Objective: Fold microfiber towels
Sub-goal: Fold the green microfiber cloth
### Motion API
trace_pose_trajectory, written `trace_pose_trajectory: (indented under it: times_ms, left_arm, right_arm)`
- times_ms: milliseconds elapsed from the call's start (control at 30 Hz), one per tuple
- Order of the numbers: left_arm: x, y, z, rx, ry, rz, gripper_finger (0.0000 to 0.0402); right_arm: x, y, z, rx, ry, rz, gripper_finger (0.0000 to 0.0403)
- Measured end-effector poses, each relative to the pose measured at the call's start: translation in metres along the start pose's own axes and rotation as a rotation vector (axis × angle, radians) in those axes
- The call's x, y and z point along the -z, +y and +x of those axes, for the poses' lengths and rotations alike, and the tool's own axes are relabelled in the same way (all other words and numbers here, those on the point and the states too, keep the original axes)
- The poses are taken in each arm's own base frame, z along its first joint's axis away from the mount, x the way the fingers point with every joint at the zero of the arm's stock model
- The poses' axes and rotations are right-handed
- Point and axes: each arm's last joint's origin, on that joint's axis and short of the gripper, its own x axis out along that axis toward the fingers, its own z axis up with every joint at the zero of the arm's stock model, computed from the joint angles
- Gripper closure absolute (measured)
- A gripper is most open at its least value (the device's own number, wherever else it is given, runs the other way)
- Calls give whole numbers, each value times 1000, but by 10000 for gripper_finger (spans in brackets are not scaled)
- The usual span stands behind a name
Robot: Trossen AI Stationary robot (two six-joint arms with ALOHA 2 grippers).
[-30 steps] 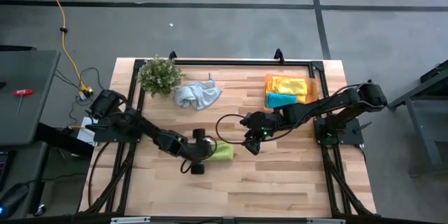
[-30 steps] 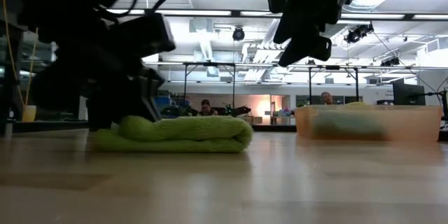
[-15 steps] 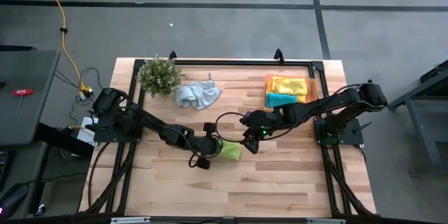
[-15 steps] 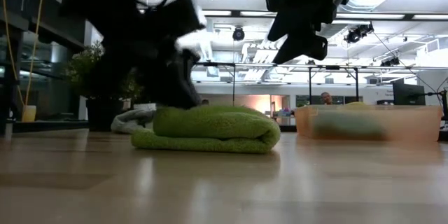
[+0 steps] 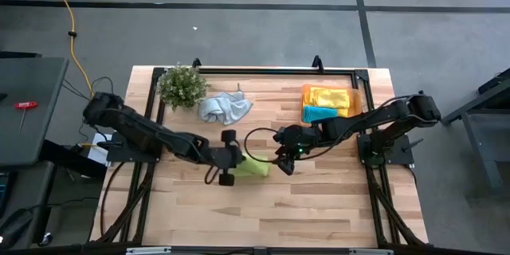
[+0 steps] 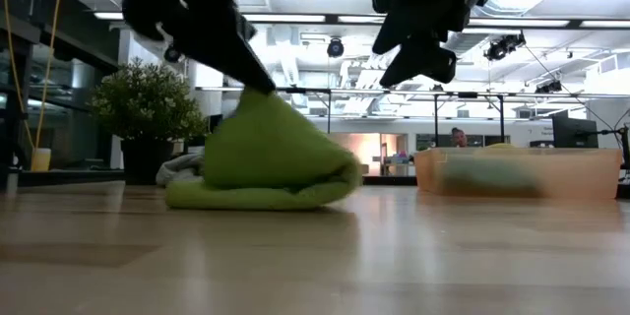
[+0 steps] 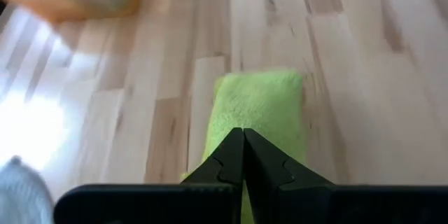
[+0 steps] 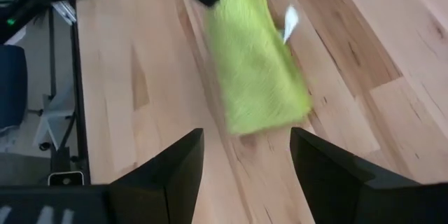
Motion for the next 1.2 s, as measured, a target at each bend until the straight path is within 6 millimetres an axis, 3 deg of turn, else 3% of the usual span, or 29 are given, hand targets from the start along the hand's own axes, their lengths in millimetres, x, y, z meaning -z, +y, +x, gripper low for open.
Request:
trace_pose_trajectory:
  times_ms: [300,400,867,1200]
  left_arm:
    - [27,5,-52,99,-271,-384,401]
    - [33,2,-59,95,-323,-429,402]
    - [65,-19,-21,102,-97,-482,401]
    - [72,-20,-12,53,-55,-457,378]
  right_arm:
    - [-4,1,12,-24,-34,-33,197]
    - [-3,1,14,-25,-32,-33,197]
    - [-2,0,14,-26,-14,0,197]
    - [-2,1,14,-29,-13,2,197]
